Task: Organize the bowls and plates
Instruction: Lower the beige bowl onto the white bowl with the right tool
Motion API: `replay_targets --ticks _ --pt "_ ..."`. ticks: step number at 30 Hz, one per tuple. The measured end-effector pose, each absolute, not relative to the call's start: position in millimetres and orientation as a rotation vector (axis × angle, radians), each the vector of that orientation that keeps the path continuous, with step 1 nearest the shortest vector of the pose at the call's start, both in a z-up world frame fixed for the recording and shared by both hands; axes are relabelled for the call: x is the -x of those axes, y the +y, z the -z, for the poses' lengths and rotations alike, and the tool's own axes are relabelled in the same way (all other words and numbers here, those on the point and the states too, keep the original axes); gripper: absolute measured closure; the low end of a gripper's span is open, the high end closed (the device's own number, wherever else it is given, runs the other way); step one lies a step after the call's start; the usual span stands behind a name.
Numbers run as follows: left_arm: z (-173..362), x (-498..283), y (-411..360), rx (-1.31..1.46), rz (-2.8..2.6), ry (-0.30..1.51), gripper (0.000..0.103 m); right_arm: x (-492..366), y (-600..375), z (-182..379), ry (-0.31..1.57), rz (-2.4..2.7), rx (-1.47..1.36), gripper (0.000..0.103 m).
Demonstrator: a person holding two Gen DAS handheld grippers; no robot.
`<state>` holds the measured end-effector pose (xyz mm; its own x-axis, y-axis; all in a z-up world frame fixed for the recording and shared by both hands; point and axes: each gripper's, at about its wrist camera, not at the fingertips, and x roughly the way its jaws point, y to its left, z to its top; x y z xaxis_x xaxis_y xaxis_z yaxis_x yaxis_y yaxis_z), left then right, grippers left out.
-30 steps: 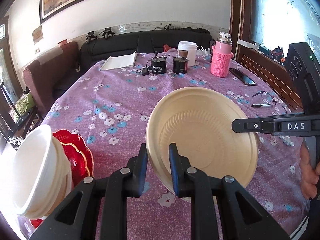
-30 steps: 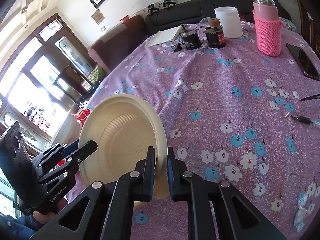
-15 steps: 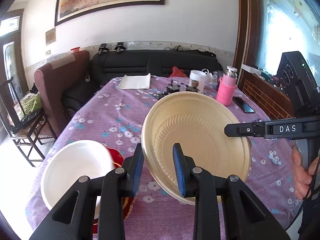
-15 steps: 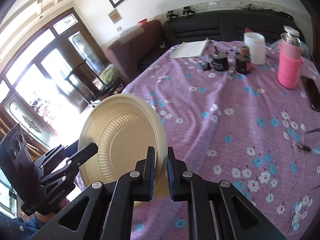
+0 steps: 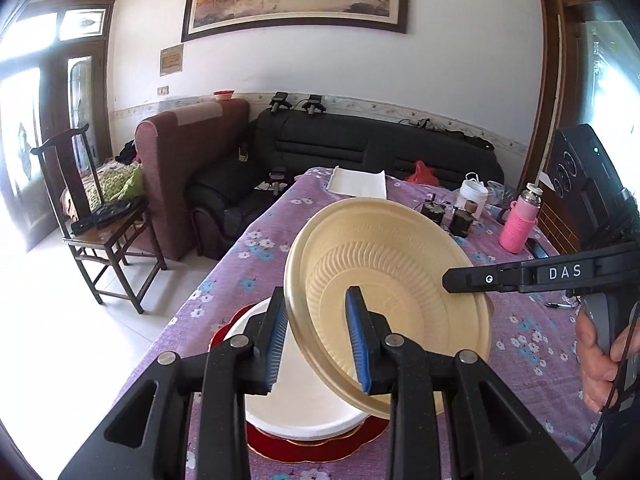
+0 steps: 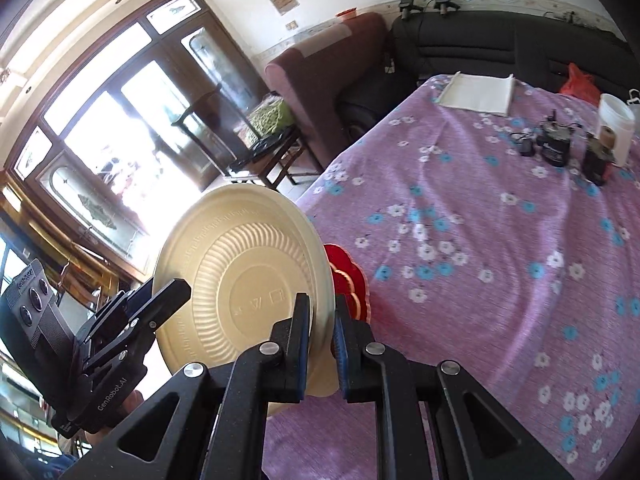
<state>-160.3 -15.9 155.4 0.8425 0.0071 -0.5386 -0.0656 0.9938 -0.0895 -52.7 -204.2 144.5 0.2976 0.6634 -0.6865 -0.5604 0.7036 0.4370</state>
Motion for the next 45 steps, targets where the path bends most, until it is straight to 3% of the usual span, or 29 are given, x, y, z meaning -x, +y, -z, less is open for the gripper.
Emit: replay_targets --ticks 21,45 --pt "-116.2 154.7 40.8 0.211 -0.098 0.661 0.076 46.4 -138.6 -100.6 1.117 -0.824 -0.017 0.089" --pt "-97.2 146.5 53.6 0.246 -0.109 0.718 0.076 44.7 -125.1 -94.7 1.125 -0.780 0.060 0.085"
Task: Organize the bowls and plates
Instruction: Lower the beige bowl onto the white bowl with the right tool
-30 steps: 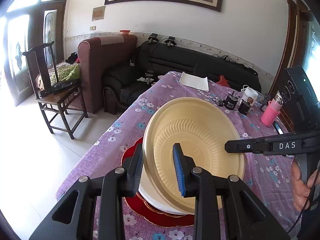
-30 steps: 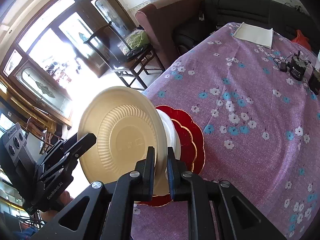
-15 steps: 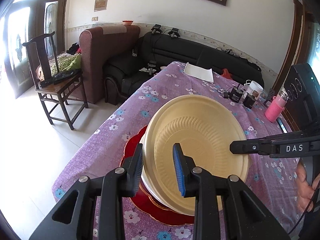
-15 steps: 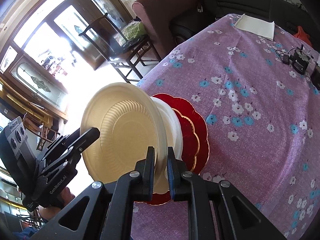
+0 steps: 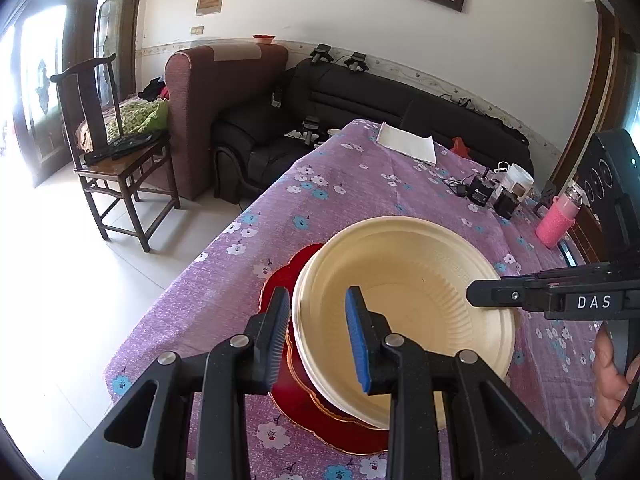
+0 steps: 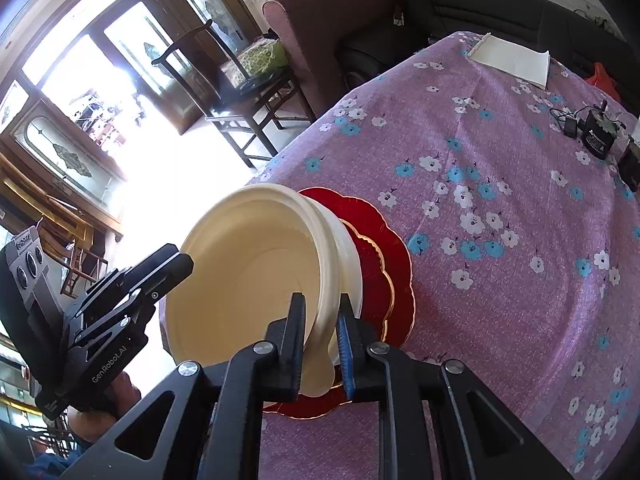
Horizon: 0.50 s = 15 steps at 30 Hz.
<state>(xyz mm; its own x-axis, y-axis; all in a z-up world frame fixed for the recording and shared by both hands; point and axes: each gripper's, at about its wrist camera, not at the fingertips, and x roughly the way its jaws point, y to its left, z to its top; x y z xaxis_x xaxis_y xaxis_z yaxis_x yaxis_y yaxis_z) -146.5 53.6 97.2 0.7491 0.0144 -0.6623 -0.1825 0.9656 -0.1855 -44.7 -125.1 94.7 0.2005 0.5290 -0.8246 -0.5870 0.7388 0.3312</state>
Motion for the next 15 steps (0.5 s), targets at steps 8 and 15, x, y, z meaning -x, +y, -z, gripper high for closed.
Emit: replay_targets --ticks 8,15 --pt "-98.4 147.4 54.2 0.244 -0.109 0.714 0.076 44.5 -123.3 -95.8 1.113 -0.774 0.085 0.085" --pt "-99.6 148.3 54.3 0.240 -0.115 0.712 0.076 44.3 -128.4 -100.8 1.099 -0.767 0.080 0.081"
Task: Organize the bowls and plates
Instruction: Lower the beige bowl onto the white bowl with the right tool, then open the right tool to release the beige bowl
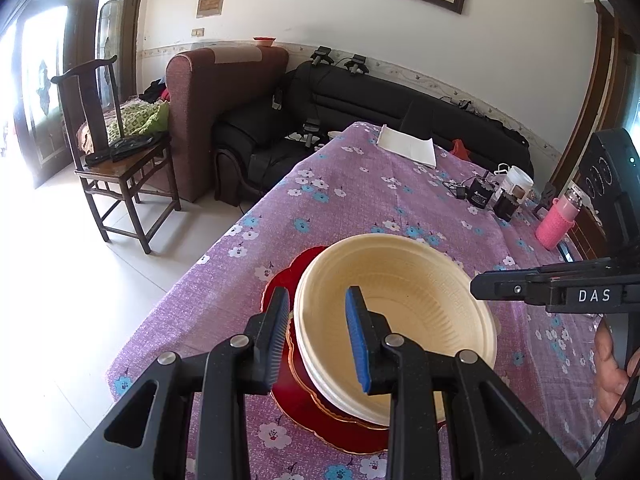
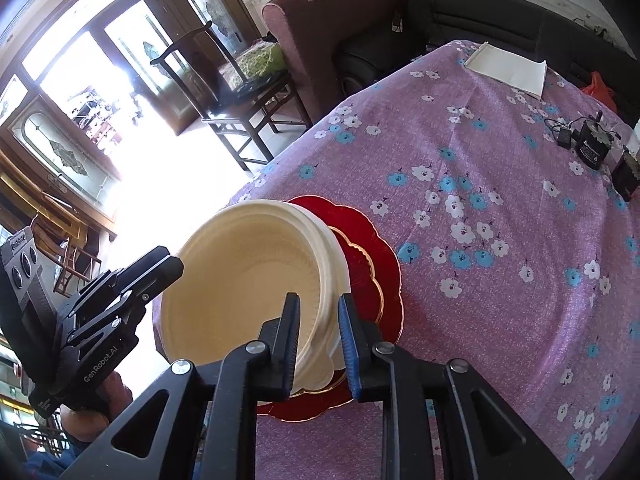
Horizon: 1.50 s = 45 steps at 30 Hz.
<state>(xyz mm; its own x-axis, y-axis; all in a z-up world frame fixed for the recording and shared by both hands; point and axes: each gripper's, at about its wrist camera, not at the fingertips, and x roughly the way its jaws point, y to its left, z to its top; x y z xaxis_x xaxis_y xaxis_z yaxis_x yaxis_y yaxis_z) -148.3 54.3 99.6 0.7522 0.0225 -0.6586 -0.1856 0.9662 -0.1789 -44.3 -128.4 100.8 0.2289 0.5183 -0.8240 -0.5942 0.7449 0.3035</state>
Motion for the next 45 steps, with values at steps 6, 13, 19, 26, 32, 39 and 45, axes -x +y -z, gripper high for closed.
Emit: replay_targets --ticks 6,13,19,26,32,39,45 --pt "-101.8 148.3 53.3 0.243 -0.120 0.711 0.074 45.1 -130.9 -102.0 1.092 -0.766 0.074 0.081" --pt "-102.8 148.5 50.3 0.240 -0.121 0.711 0.066 45.6 -135.6 -100.9 1.091 -0.765 0.061 0.081" --pt "-103.3 150.1 49.3 0.239 -0.129 0.701 0.054 46.6 -139.8 -100.8 1.088 -0.762 0.053 0.080" --pt "-103.7 153.0 49.7 0.235 -0.128 0.698 0.049 49.4 -145.3 -103.3 1.075 -0.759 0.040 0.075" --pt "-105.5 162.8 69.1 0.320 -0.107 0.675 0.047 47.9 -160.3 -102.9 1.055 -0.736 0.003 0.074" --pt "-98.1 176.1 108.2 0.397 -0.143 0.682 0.046 35.2 -188.8 -77.6 1.097 -0.681 -0.061 0.074" --pt "-68.4 171.6 118.5 0.456 -0.110 0.763 0.046 36.3 -192.6 -51.9 1.132 -0.690 -0.095 0.074"
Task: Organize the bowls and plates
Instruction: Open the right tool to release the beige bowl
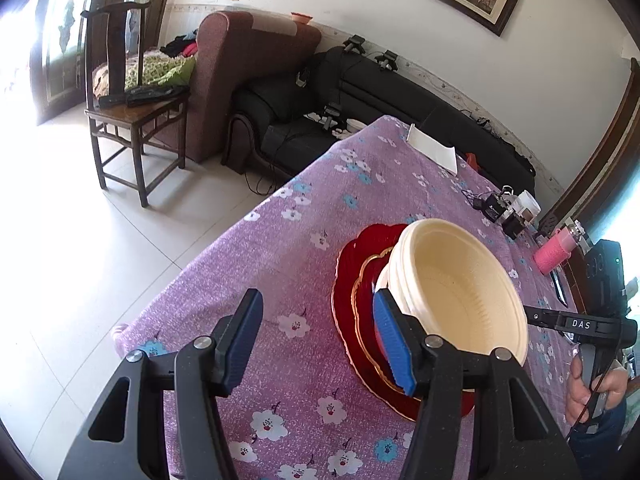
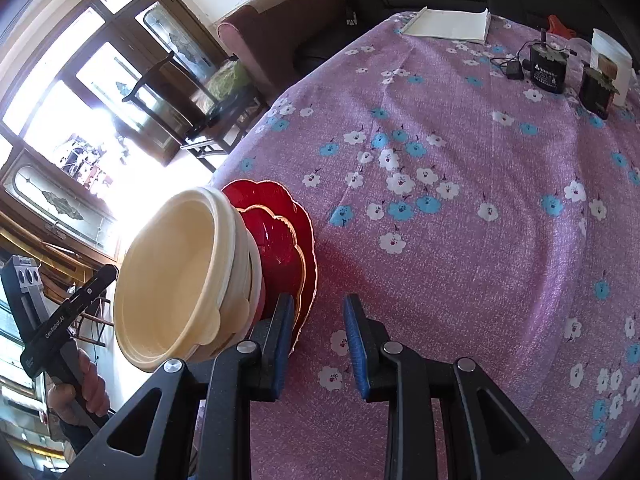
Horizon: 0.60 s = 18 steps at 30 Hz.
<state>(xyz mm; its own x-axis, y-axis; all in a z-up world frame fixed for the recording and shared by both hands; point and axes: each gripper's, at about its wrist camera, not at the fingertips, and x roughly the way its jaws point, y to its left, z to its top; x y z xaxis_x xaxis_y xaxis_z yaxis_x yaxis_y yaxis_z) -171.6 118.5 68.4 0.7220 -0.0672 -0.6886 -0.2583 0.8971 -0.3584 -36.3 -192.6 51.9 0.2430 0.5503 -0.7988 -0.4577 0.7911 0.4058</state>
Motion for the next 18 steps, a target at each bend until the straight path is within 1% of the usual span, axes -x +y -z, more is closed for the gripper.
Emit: replay_targets --ticks 2,4,6,8,9,10,12,18 --pt "-58.9 169.1 121.4 0.489 -0.087 0.781 0.047 36.9 -191.8 -43.7 1.146 -0.692 -0.107 0.074" --pt "-53.4 167.7 121.9 0.491 -0.080 0.793 0.056 36.8 -191.3 -37.3 1.157 -0.704 -0.127 0.074" --pt "-51.0 166.5 121.2 0.496 -0.059 0.795 0.056 38.1 -190.4 -33.4 1.162 -0.713 -0.133 0.074" --pt "-50.0 163.9 118.3 0.482 -0.046 0.801 0.060 39.6 -188.4 -31.5 1.161 -0.726 -0.134 0.074" --pt "-48.7 162.3 116.8 0.476 -0.040 0.807 0.063 40.1 -187.3 -30.7 1.161 -0.732 -0.135 0.074" --pt "-46.8 160.5 115.3 0.472 -0.034 0.816 0.069 40.3 -185.9 -29.8 1.161 -0.734 -0.133 0.074" --pt "-41.4 157.5 112.6 0.456 -0.038 0.838 0.075 38.6 -182.9 -27.8 1.160 -0.738 -0.131 0.074" --pt "-31.5 150.1 106.8 0.426 -0.024 0.863 0.083 35.4 -173.8 -21.4 1.158 -0.742 -0.119 0.074"
